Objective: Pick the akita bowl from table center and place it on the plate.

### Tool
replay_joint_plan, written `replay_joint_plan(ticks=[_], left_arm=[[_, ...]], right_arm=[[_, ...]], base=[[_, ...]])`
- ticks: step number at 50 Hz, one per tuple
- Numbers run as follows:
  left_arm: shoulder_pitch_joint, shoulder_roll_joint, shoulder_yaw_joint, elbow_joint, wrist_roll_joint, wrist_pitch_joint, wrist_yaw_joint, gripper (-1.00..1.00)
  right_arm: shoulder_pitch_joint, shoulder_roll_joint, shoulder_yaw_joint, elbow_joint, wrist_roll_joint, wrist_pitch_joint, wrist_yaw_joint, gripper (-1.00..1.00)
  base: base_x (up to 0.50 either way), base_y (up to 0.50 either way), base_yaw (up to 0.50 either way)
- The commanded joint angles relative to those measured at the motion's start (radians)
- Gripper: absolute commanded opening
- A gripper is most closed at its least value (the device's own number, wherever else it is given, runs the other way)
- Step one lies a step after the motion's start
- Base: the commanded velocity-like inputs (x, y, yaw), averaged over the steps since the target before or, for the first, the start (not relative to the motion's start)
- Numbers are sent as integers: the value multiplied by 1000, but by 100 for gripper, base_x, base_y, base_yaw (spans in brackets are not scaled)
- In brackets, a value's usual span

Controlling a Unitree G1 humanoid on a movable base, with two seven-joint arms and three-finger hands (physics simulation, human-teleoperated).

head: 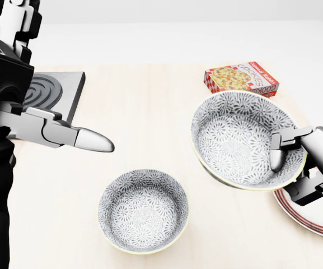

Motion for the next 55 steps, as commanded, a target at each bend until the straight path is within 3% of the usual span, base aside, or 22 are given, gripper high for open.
replay_joint_plan(ticks=[1, 12, 28, 40, 48, 55], left_arm=[[7, -8, -7, 14, 27, 0, -15, 100], [6, -17, -14, 15, 38, 0, -18, 100], [3, -26, -24, 18, 54, 0, -23, 100], [12, -33, -29, 14, 60, 0, -26, 100], [11, -35, -30, 14, 61, 0, -28, 100], [13, -34, -28, 13, 60, 0, -29, 100]], right_arm=[[54, -37, -87, 42, 81, 0, -51, -100], [65, -84, -126, 145, 91, -15, -84, -100], [82, -158, -181, 296, 92, -96, -132, -100], [28, -218, -152, 455, 80, -128, -206, -100], [-11, -266, -118, 608, 69, -175, -260, -100], [-33, -297, -92, 726, 57, -175, -312, -100]], base=[[0, 0, 0], [0, 0, 0], [0, 0, 0], [0, 0, 0], [0, 0, 0], [0, 0, 0]])
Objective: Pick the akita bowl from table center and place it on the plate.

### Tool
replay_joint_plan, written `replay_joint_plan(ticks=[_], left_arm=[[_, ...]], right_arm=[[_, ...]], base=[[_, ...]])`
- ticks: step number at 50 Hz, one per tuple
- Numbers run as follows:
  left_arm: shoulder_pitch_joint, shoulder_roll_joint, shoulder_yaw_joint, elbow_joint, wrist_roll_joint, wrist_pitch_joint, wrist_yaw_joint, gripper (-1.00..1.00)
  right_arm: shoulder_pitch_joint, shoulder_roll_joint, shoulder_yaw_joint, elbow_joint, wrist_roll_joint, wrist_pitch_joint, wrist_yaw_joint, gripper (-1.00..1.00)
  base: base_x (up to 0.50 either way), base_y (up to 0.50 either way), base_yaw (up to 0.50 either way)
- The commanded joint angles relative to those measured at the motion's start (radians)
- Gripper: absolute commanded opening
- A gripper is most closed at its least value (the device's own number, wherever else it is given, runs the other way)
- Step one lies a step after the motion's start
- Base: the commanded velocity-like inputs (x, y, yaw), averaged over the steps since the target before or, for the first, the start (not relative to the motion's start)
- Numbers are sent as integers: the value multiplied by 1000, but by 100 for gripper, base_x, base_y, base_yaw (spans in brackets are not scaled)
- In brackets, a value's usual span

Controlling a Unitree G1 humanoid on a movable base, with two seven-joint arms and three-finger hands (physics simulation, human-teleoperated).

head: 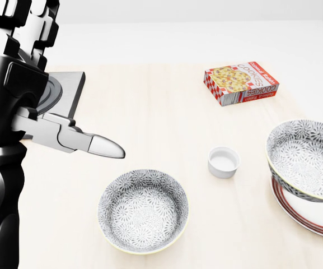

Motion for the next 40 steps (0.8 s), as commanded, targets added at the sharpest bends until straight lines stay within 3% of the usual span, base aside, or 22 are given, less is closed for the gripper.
replay_joint_plan(ticks=[1, 19, 40], left_arm=[[2, -1, 1, 0, 0, 0, -2, 100], [11, -6, -6, 9, 8, 0, -3, 100], [14, -10, -10, 15, 18, 0, -6, 100]], right_arm=[[-45, -55, 24, 184, 39, -21, -100, -100], [-118, -128, 100, 477, 38, -21, -240, -100], [-197, -115, 173, 573, 24, -21, -308, -100]], base=[[0, 0, 0], [0, 0, 0], [0, 0, 0]])
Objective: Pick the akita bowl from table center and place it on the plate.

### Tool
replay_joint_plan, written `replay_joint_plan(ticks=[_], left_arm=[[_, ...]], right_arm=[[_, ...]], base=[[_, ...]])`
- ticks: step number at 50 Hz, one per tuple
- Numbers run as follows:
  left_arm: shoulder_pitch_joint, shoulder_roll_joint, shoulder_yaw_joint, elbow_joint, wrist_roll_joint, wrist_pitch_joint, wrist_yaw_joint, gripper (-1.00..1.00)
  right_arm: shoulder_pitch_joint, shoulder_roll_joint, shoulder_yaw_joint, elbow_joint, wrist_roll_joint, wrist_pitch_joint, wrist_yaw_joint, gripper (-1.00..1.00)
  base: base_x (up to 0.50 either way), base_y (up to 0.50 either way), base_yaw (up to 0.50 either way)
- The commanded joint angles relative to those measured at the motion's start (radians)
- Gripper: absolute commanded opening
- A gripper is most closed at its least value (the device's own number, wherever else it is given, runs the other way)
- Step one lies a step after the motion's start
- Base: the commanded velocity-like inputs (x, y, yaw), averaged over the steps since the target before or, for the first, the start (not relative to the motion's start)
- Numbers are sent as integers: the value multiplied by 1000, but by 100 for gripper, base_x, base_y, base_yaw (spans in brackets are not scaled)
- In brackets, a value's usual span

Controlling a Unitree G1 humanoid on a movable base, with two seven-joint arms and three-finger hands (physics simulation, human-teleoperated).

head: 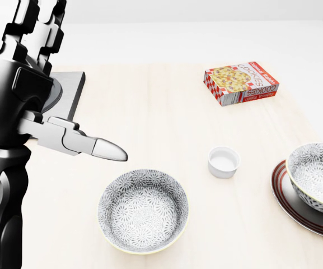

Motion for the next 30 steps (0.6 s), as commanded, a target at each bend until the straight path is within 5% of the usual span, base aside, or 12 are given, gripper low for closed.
replay_joint_plan(ticks=[1, 19, 21, 22, 23, 24, 25, 30], left_arm=[[-1, -2, 0, 5, 3, 0, -2, 100], [9, -2, -1, 22, 3, 0, -8, 100], [14, -5, -4, 27, 6, 0, -7, 100], [20, -9, -8, 28, 8, 0, -5, 100], [21, -9, -8, 28, 8, 0, -6, 100], [24, -11, -11, 28, 10, 0, -6, 100], [24, -12, -10, 28, 10, 0, -6, 100], [28, -14, -8, 35, 11, 0, -4, 100]], right_arm=[[-49, 0, 15, 60, 29, 0, -57, -100], [-64, 1, 33, 99, 30, 0, -73, -100], [-66, 3, 35, 101, 29, 0, -76, -50], [-67, 5, 37, 103, 27, 0, -80, 4], [-67, 6, 37, 103, 26, 0, -81, 4], [-64, 5, 39, 107, 25, 0, -81, 73], [-63, 3, 39, 110, 24, 0, -80, 100], [-43, -1, 34, 104, 28, 0, -77, 100]], base=[[0, 0, 0], [0, 0, 0], [0, 0, 0], [0, 0, 0], [0, 0, 0], [0, 0, 0], [0, 0, 0], [0, 0, 0]])
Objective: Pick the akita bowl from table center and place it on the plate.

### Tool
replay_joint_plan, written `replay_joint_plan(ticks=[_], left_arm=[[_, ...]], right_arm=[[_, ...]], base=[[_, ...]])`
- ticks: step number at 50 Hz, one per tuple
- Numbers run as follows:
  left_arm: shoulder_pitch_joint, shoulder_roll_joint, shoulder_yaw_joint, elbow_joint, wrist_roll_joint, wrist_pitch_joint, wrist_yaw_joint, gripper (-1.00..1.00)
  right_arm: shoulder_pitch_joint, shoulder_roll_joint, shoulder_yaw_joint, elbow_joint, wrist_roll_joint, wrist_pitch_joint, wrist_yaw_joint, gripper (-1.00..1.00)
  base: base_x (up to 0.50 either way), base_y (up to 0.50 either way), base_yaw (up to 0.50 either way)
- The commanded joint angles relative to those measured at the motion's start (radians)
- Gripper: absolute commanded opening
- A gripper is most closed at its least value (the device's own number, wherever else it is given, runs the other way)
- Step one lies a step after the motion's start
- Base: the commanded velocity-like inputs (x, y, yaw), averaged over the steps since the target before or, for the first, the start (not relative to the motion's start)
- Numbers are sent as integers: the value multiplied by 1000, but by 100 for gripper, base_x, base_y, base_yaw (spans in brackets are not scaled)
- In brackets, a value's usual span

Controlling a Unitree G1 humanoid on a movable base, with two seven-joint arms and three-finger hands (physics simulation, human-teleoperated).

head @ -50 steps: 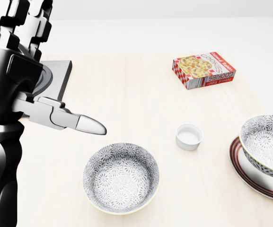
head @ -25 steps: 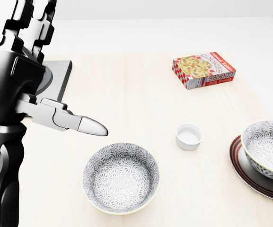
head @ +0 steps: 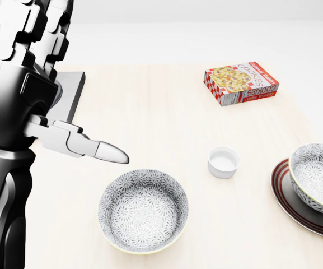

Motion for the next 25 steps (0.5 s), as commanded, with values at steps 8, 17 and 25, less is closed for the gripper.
replay_joint_plan(ticks=[8, 17, 25], left_arm=[[15, -11, -5, 8, 4, 0, 5, 100], [9, -8, -1, -3, -2, 0, 7, 100], [17, -6, 4, -32, -12, 0, 15, 100]], right_arm=[[43, -11, -24, -44, 16, 0, 8, 100], [228, 57, -168, -477, 90, 0, 159, 100], [394, 276, -307, -1063, 159, 71, 453, 100]], base=[[0, 0, 0], [0, 0, 0], [0, 0, 0]])
